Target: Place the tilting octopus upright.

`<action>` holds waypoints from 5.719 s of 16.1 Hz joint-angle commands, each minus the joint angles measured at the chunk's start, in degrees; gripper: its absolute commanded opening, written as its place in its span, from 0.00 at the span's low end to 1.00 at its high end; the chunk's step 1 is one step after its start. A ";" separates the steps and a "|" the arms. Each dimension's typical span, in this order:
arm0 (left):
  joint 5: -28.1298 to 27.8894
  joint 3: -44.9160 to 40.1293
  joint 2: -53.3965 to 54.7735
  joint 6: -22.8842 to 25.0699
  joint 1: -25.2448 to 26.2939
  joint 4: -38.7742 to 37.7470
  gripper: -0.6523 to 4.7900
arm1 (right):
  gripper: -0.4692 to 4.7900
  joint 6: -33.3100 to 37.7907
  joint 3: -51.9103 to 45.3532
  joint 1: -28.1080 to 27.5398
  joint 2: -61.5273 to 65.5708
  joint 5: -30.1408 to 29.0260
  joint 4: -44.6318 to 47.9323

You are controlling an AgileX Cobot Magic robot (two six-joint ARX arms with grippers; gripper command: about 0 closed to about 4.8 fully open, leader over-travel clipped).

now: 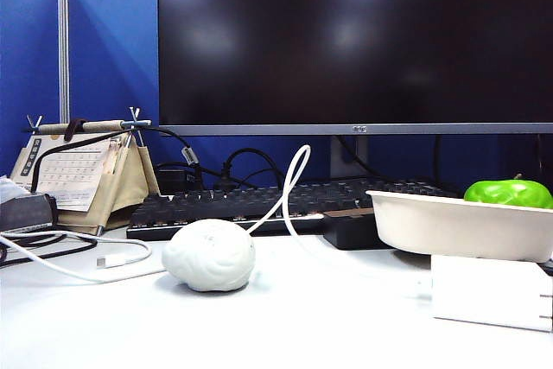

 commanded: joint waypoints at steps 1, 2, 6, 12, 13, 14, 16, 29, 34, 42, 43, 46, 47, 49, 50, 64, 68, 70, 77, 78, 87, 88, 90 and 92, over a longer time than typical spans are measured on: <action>0.00 0.15 0.02 -0.28 0.02 0.61 0.11 | 0.08 0.04 0.11 0.04 0.04 0.09 0.59; 0.00 0.15 0.02 -0.28 0.02 0.61 0.11 | 0.08 0.04 0.11 0.04 0.04 0.09 0.59; -0.74 0.15 0.00 1.90 0.02 0.76 0.11 | 0.08 0.04 0.11 0.04 0.04 0.09 0.59; -7.54 0.15 -0.26 4.20 6.95 0.74 0.11 | 0.08 0.04 0.11 0.04 0.02 0.09 0.59; -6.38 0.15 -0.26 4.02 9.51 0.76 0.11 | 0.08 0.04 0.11 0.04 0.04 0.09 0.59; -4.90 0.15 -0.26 4.04 11.80 0.76 0.11 | 0.08 0.04 0.11 0.04 0.04 0.09 0.59; -2.29 0.15 -0.26 4.04 16.33 0.81 0.11 | 0.08 0.04 0.11 0.07 0.04 0.09 0.59; -0.83 -6.80 -0.26 4.63 19.41 14.12 0.11 | 0.08 0.04 0.11 0.04 0.02 0.09 0.59; -1.22 -9.84 -0.26 4.61 19.41 18.91 0.11 | 0.08 0.04 0.11 0.04 0.02 0.09 0.59; 1.81 -9.94 -0.26 3.61 23.87 21.16 0.11 | 0.08 0.04 0.11 0.04 0.02 0.09 0.59; 3.58 -9.94 -0.26 3.56 25.79 21.16 0.11 | 0.08 0.04 0.11 0.04 0.02 0.09 0.59; 4.96 -9.94 -0.26 3.58 28.28 21.16 0.11 | 0.08 0.04 0.11 0.04 0.02 0.09 0.59; 4.98 -9.94 -0.26 3.58 28.28 21.16 0.11 | 0.08 0.04 0.11 0.04 0.02 0.09 0.59; 5.22 -10.58 -0.26 3.52 28.26 21.40 0.11 | 0.08 0.04 0.11 0.04 0.02 0.09 0.59; 5.42 -10.91 -0.26 3.45 28.26 21.40 0.11 | 0.08 0.04 0.11 0.04 0.02 0.09 0.61; 5.51 -13.51 -0.26 1.99 28.26 21.84 0.11 | 0.08 0.04 0.11 0.04 0.02 0.09 0.59; 5.60 -13.49 -0.26 0.59 28.26 21.77 0.11 | 0.08 0.04 0.11 0.04 0.02 0.09 0.59; 5.60 -13.49 -0.26 0.59 28.24 21.77 0.11 | 0.08 0.04 0.11 0.04 0.04 0.09 0.59; 5.60 -13.49 -0.26 0.59 28.24 21.77 0.11 | 0.08 0.04 0.11 0.04 0.02 0.09 0.59; 5.60 -13.49 -0.26 0.59 28.24 21.77 0.11 | 0.08 0.04 0.11 0.04 0.00 0.09 0.59; 5.60 -13.49 -0.26 0.57 28.24 21.75 0.11 | 0.08 -1.44 -9.33 -3.54 -0.20 -6.01 19.71; 5.57 -13.49 -0.26 0.57 28.24 21.75 0.11 | 0.08 -1.46 -10.32 -5.44 -0.20 -7.63 20.50; 5.60 -13.49 -0.26 0.59 28.24 21.75 0.11 | 0.08 -1.75 -11.02 -8.24 -0.20 -7.82 20.74; 5.60 -13.49 -0.26 0.57 28.24 21.75 0.11 | 0.08 -4.48 -11.13 -8.33 -0.20 -7.48 20.83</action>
